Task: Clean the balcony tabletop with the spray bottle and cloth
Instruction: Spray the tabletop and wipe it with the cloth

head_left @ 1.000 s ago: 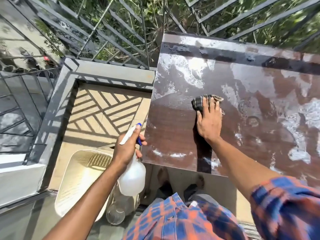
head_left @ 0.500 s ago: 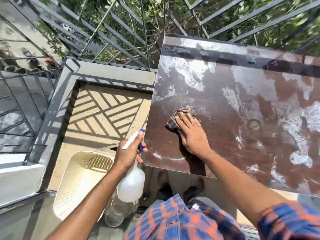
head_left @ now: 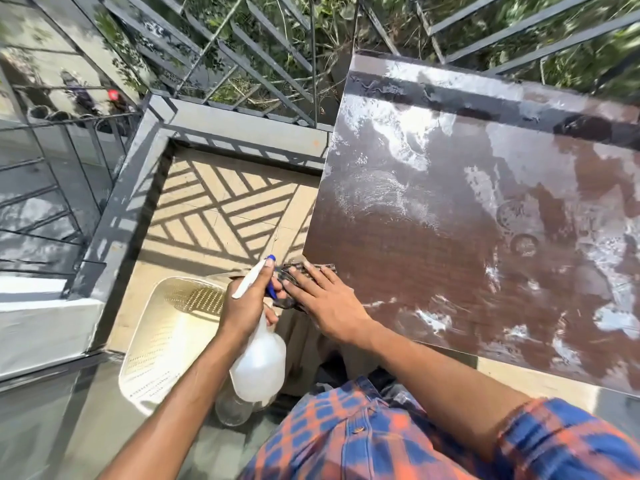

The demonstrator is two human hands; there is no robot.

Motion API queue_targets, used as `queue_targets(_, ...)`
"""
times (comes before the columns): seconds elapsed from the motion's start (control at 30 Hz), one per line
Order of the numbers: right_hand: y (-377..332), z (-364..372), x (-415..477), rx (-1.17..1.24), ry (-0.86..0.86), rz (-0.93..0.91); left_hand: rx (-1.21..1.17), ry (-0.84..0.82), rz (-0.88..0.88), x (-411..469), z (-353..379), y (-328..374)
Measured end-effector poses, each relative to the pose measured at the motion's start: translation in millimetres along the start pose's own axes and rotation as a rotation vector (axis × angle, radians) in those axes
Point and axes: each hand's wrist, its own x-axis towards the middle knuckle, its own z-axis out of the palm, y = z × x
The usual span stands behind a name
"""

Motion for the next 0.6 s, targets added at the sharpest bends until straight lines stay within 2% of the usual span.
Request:
queue_targets(0.07, 11, -1, -25, -0.050, -0.024, -0.057, 0.015, -0.005, -0.009, -2, -4, -4)
queue_targets(0.13, 32, -11, -32, -0.084, -0.007, -0.027, 0.010, -0.014, -0.004, -5, -7, -7)
queue_targets(0.27, 64, -39, 0, -0.024, 0.050, 0.267, 0.035, -0.002, 0.006, -12, -9, -6)
queue_targets(0.33, 56, -44, 20, 0.000, 0.041, 0.322, 0.026, 0.007, 0.015, -15, -9, -6)
queue_targets(0.4, 36, -37, 30, 0.001, 0.029, 0.238, -0.007, 0.020, 0.024, -16, -8, -7)
queue_targets(0.53, -12, -7, 3, -0.012, -0.046, -0.087, -0.013, 0.008, 0.033, -19, -2, -8)
queue_targets(0.6, -16, -2, -26, -0.021, -0.070, -0.101, -0.006, -0.003, 0.028, -19, 1, -8)
